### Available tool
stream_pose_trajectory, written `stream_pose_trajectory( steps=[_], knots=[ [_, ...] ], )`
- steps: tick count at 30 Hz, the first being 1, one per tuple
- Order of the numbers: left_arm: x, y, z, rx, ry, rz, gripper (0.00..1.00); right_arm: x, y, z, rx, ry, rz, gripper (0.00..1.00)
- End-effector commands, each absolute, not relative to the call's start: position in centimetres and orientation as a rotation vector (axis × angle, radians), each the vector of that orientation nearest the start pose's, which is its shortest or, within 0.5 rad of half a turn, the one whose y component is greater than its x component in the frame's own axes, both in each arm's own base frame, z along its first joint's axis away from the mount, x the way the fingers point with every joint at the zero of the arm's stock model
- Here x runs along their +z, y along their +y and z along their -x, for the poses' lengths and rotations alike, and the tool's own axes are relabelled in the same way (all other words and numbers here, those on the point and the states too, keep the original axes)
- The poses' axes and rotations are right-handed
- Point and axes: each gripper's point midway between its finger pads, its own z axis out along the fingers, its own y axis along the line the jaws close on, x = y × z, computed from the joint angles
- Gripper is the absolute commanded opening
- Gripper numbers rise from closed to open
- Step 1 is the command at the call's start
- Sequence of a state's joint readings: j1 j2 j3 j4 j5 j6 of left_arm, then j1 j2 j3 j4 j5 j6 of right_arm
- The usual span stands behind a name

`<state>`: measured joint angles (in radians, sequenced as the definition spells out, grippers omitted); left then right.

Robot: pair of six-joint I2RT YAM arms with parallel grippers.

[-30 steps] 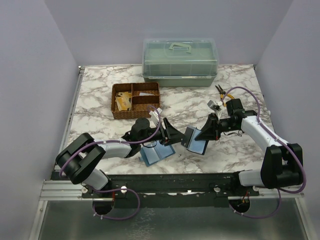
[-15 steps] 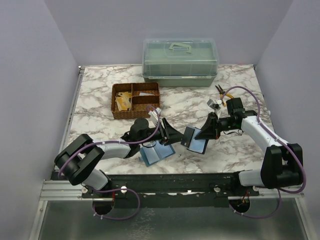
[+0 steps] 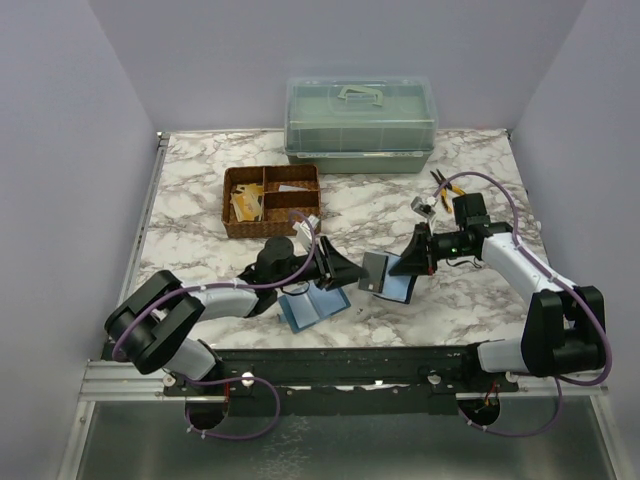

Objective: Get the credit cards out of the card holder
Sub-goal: Remove the credit card from the card holder.

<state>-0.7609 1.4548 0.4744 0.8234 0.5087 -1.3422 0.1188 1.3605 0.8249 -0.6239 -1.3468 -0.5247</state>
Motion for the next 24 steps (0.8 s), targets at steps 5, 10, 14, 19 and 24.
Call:
stream_pose_trajectory(
  steps=[5,10,14,19,24],
  knots=[
    [21.0,-34.9,-18.1,-1.972,2.004,0.047,0.46,14.4,19.2,-21.6,1.437,1.913,0.974,0.0],
    [21.1,-34.9,-18.0,-1.978,2.004,0.044,0.46,14.4,19.3,-21.7,1.45,1.912,0.972,0.0],
    [20.5,-35.1,-18.1,-1.977,2.025,0.045,0.46,14.9,19.5,-21.2,1.493,1.876,0.983,0.0],
    [20.9,-35.7,-18.4,-2.013,1.998,0.023,0.29,15.7,19.7,-20.6,1.525,1.826,1.001,0.0],
    [20.8,-36.0,-18.5,-2.039,1.992,0.025,0.05,16.0,19.8,-20.4,1.538,1.807,1.006,0.0]
  ],
)
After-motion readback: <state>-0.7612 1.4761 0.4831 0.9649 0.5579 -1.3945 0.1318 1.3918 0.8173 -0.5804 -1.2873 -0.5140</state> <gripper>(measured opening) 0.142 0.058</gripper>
